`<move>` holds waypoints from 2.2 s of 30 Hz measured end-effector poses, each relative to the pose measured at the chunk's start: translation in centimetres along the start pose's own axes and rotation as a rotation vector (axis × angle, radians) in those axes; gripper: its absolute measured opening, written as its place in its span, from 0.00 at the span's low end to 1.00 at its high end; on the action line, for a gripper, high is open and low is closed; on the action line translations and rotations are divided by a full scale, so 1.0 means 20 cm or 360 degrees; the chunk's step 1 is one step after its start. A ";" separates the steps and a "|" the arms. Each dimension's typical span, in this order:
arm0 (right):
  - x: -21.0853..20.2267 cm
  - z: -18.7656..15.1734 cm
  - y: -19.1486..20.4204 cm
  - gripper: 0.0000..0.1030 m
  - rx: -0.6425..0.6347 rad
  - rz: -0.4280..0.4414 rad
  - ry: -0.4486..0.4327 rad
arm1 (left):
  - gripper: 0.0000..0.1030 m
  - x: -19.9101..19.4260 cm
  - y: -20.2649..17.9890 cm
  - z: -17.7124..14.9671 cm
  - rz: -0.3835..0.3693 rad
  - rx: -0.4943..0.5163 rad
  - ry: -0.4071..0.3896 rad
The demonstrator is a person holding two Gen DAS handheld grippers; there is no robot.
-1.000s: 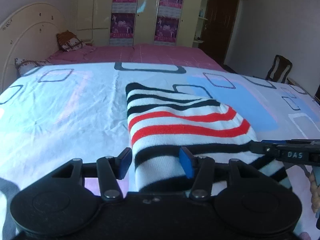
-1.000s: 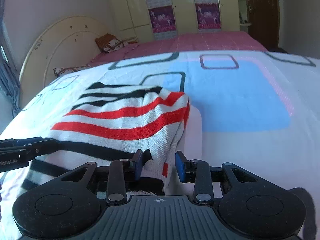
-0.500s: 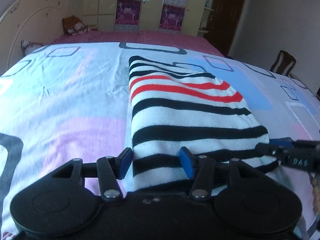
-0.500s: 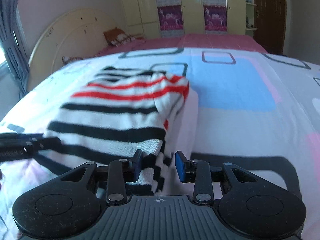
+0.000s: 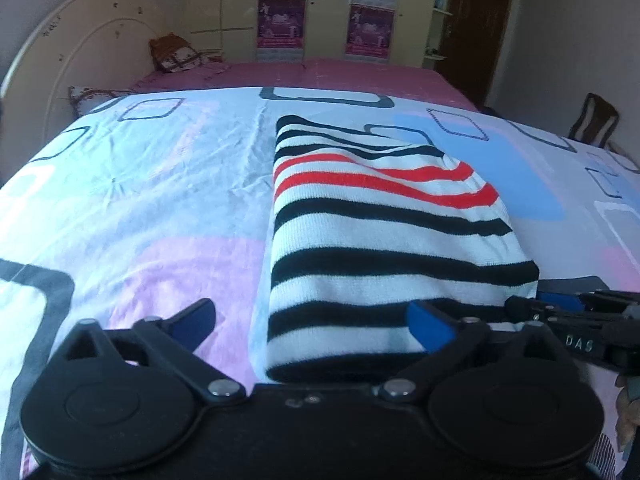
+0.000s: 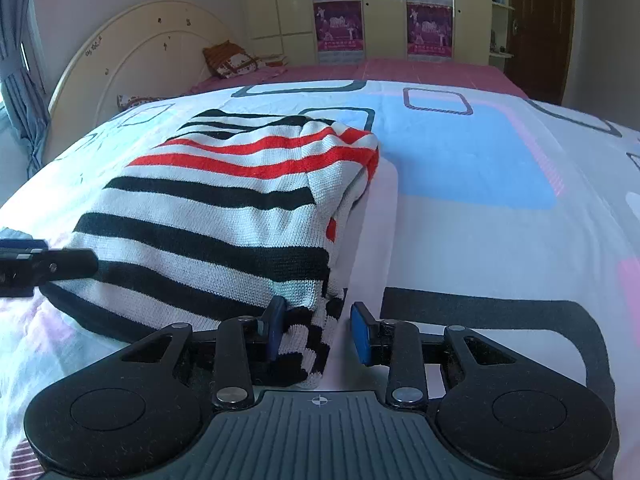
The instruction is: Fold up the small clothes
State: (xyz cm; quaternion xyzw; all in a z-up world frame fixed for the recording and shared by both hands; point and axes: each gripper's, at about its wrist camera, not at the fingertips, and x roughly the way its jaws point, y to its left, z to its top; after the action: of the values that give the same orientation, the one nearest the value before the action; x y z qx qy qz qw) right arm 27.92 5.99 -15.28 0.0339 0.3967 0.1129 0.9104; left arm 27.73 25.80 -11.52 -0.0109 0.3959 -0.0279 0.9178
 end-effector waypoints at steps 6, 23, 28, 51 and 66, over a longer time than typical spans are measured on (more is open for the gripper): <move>-0.24 0.01 -0.03 0.33 0.0118 0.0043 -0.0104 | 1.00 -0.22 -0.10 -0.07 0.0161 0.0049 -0.0111; -1.34 -0.35 0.08 0.90 0.0048 0.0274 -0.0303 | 1.00 -1.21 -0.35 -0.33 0.0025 0.0058 -0.0334; -1.54 -0.39 0.12 1.00 0.0108 0.0226 -0.0329 | 1.00 -1.36 -0.34 -0.39 0.0045 0.0033 -0.0376; -1.77 -0.47 0.27 1.00 -0.0083 0.0026 -0.0615 | 1.00 -1.60 -0.41 -0.52 0.0226 -0.0046 -0.0413; -1.76 -0.47 0.22 1.00 -0.0078 0.0039 -0.0621 | 1.00 -1.61 -0.45 -0.51 0.0258 -0.0027 -0.0432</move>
State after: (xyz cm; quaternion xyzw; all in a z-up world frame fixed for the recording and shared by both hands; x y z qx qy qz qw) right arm -3.00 1.72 4.15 0.0377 0.2094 0.1248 0.9691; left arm -2.02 18.77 5.20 0.0096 0.2680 0.0514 0.9620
